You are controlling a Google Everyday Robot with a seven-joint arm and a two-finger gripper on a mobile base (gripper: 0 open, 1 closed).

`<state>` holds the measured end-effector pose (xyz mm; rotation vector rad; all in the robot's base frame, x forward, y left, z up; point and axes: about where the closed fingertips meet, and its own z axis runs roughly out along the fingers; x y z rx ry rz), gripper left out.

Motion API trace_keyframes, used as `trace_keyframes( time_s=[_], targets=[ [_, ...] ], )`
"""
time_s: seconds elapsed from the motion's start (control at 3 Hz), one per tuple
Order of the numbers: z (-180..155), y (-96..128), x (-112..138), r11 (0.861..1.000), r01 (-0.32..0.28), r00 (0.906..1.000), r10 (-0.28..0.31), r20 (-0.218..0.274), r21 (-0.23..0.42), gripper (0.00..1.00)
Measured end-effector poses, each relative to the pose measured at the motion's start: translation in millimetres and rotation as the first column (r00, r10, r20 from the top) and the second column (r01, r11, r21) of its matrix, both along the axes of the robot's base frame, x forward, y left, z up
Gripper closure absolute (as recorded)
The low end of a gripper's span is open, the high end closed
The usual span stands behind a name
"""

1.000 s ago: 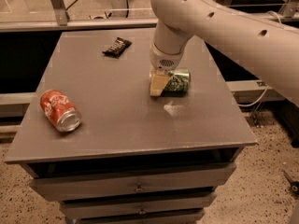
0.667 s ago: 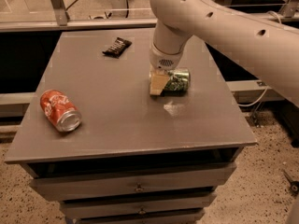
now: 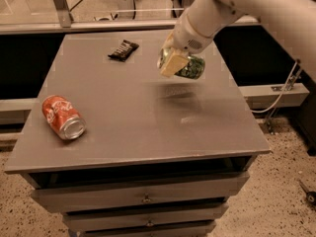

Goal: Place green can upright

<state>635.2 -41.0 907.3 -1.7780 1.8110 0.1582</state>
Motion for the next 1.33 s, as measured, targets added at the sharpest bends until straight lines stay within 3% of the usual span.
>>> trace_keyframes(
  time_s=[0.33,0.67,1.0,1.33],
  targets=[
    [40,-8,3,0.965,-0.050,0.9982,0.040,0.045,0.257,1.00],
    [51,-6,0,0.857,-0.080,0.9968,0.074,0.031,0.510,1.00],
    [62,-3,-8,0.700,-0.089,0.9939,0.109,0.017,0.709,1.00],
    [65,-4,-12,0.571,-0.081,0.9915,0.130,0.008,0.817,1.00]
  ],
)
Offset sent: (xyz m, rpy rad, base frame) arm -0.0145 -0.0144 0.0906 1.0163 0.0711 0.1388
